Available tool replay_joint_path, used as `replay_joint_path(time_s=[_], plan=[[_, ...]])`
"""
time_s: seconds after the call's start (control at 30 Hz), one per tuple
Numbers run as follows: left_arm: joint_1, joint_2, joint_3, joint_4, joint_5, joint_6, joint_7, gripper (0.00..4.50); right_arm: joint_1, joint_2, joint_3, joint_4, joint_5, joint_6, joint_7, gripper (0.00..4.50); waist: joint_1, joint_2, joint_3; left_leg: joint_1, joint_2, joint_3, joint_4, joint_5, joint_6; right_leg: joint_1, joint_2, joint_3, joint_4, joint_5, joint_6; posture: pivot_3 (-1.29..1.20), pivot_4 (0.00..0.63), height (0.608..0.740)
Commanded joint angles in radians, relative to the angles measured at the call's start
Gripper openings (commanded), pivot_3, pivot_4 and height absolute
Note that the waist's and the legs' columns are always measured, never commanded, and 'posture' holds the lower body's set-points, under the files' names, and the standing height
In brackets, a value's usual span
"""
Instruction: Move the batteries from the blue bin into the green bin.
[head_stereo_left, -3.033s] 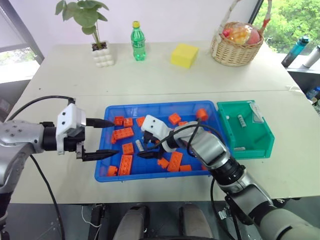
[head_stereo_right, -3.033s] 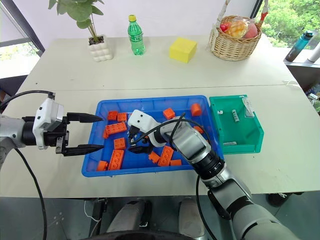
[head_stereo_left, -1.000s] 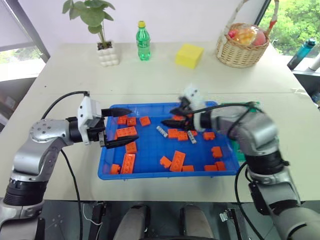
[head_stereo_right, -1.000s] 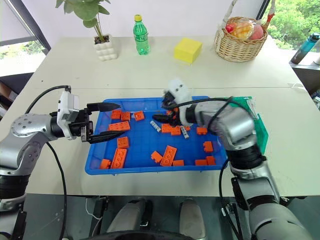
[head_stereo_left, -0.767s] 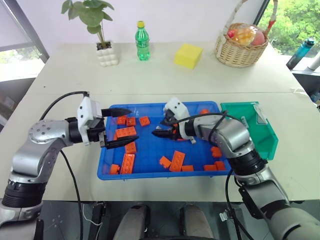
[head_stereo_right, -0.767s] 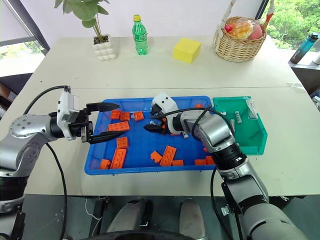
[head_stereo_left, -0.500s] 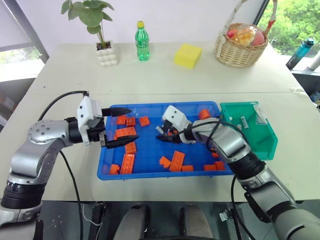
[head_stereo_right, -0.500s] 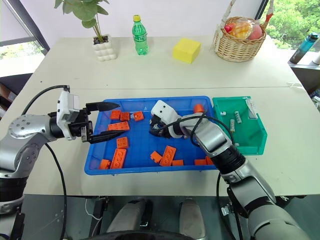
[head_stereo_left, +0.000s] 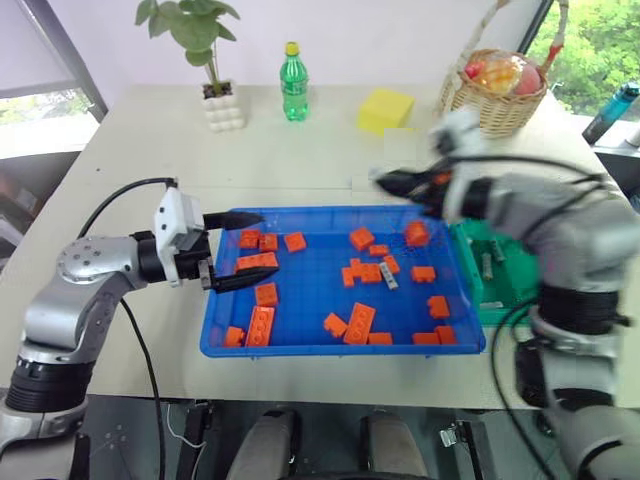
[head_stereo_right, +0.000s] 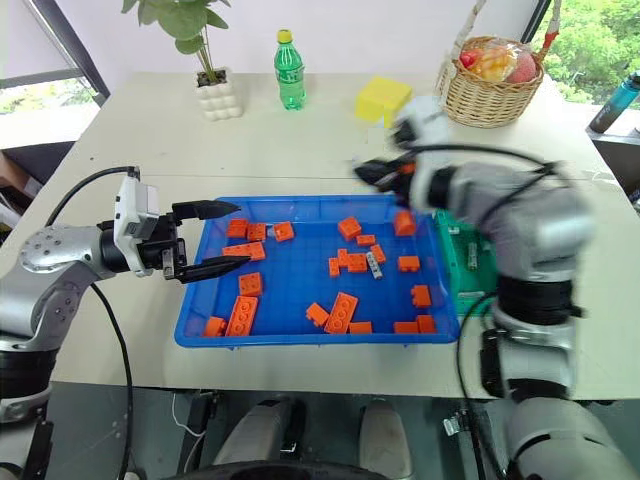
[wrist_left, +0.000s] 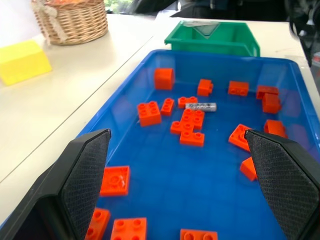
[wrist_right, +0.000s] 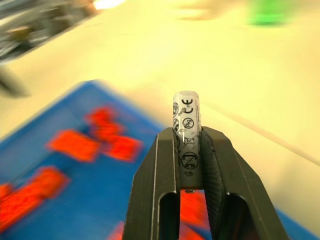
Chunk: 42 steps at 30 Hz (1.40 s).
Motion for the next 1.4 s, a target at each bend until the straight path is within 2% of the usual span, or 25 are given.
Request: replay_joint_path(time_s=[0.03,0.17,0.27,0.47,0.63,0.8,1.0,1.2,1.4], plan=[[-0.024,-0.008,0.001,0.008,0.005,-0.029,-0.013,4.50,0.092,-0.119,-0.125,-0.055,0.038,0.064,0.022,0.09,0.001,0.000,0.000,0.000,0.000,0.000,0.000,0.000,0.000,0.000,0.000,0.000,0.000,0.000,0.000,0.00,0.150,0.736],[-0.058,-0.021,-0.018,0.037,0.013,-0.040,-0.026,4.50,0.252,-0.205,-0.189,-0.109,0.058,0.068,0.037,0.09,-0.004,0.000,0.000,0.000,0.003,0.009,0.000,0.000,0.000,0.000,0.000,0.000,-0.001,0.000,0.000,0.00,0.150,0.736],[-0.087,-0.029,-0.028,0.061,0.019,-0.047,-0.033,4.50,0.363,-0.221,-0.210,-0.138,0.054,0.042,0.028,0.09,-0.006,0.000,0.000,0.000,0.004,0.011,0.000,0.000,0.000,0.000,0.000,0.000,-0.001,0.000,0.000,0.00,0.150,0.736],[-0.110,-0.033,-0.036,0.076,0.026,-0.051,-0.049,4.50,0.396,-0.229,-0.164,-0.147,0.027,-0.054,-0.016,3.03,-0.003,0.000,0.000,0.000,0.004,0.012,0.000,0.000,0.000,0.000,0.000,0.001,-0.001,0.000,0.000,0.00,0.150,0.736],[-0.102,-0.028,-0.030,0.065,0.022,-0.048,-0.053,4.50,0.310,-0.249,-0.141,-0.212,0.111,-0.049,0.023,3.03,-0.002,0.000,0.000,0.000,0.004,0.011,0.000,0.000,0.000,-0.001,0.000,0.001,-0.001,0.000,0.000,0.00,0.150,0.736],[-0.093,-0.032,-0.030,0.057,0.025,-0.049,-0.044,4.50,0.256,-0.177,-0.023,-0.316,0.198,0.050,-0.016,3.03,-0.002,0.000,0.000,0.000,0.004,0.010,0.001,0.000,0.000,0.000,0.000,0.001,-0.001,0.000,0.000,0.00,0.150,0.736],[-0.080,-0.035,-0.037,0.041,0.039,-0.060,-0.037,4.50,0.282,-0.030,0.157,-0.341,0.151,0.088,-0.160,3.03,0.001,0.000,0.000,0.000,0.003,0.010,0.001,0.000,0.000,-0.001,0.000,0.001,-0.001,0.000,0.000,0.00,0.150,0.736],[-0.081,-0.035,-0.027,0.029,0.032,-0.047,-0.028,4.50,0.356,0.009,0.290,-0.323,0.096,0.038,-0.218,3.03,-0.001,0.000,0.000,0.000,0.003,0.008,0.001,0.000,0.000,-0.001,0.000,0.001,-0.001,0.000,0.000,0.00,0.150,0.736],[-0.083,-0.029,-0.021,0.013,0.024,-0.030,-0.024,4.50,0.393,0.046,0.343,-0.250,0.044,-0.037,-0.237,3.03,-0.003,0.000,0.000,0.001,0.003,0.009,0.001,0.000,0.000,-0.002,0.000,0.001,-0.001,0.000,0.000,0.00,0.150,0.736]])
